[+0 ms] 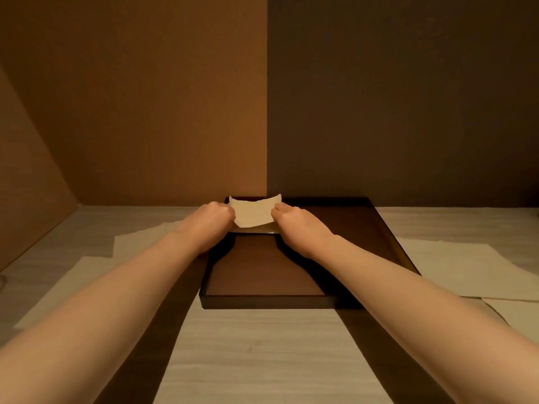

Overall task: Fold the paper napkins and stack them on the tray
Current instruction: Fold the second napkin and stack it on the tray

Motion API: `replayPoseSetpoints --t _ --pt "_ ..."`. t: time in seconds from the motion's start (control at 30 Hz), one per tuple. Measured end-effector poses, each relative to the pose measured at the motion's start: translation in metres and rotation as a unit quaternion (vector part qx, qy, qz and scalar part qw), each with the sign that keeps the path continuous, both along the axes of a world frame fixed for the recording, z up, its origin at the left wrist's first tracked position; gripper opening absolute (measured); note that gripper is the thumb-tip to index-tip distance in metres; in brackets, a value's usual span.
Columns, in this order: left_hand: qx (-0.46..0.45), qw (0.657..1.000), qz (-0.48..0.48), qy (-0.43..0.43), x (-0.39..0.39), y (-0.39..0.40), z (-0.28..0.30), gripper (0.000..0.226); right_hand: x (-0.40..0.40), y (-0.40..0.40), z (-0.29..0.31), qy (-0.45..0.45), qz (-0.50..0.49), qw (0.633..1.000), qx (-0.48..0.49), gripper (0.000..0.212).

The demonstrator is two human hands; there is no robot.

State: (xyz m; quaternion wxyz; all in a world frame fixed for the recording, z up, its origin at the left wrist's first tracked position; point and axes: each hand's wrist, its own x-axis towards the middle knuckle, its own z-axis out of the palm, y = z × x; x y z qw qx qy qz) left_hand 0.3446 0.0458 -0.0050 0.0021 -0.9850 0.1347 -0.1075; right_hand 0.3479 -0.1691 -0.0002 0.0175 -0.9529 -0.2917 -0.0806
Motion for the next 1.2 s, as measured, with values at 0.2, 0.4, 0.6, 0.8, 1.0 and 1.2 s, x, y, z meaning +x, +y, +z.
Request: replayPoseSetpoints --t 0.2,0.4,0.6,0.8,1.0,1.2 --pt "0.017 0.998 0.015 0.063 0.011 0.002 -0.007 0.021 0.001 0.003 -0.013 0.012 -0.008 1.000 -0.007 0.023" --pt "0.060 0.993 0.009 0.098 0.010 -0.001 -0.004 0.020 0.000 0.001 -0.019 0.020 -0.008 1.000 0.011 0.024" --pt "0.152 0.981 -0.023 0.122 -0.007 -0.017 0.011 0.036 -0.005 0.001 -0.016 0.032 -0.003 0.999 0.000 0.034" --pt "0.196 0.968 0.053 0.144 -0.023 -0.021 0.016 0.051 -0.013 0.001 -0.011 0.035 -0.039 0.996 -0.068 0.041" --pt "0.162 0.981 0.041 0.101 -0.047 -0.023 0.020 0.046 -0.036 -0.002 0.003 0.002 -0.032 0.996 -0.088 0.043" --pt "0.054 0.999 -0.009 0.006 -0.085 -0.036 0.025 0.036 -0.081 -0.018 0.022 -0.016 -0.013 0.998 -0.055 0.039"
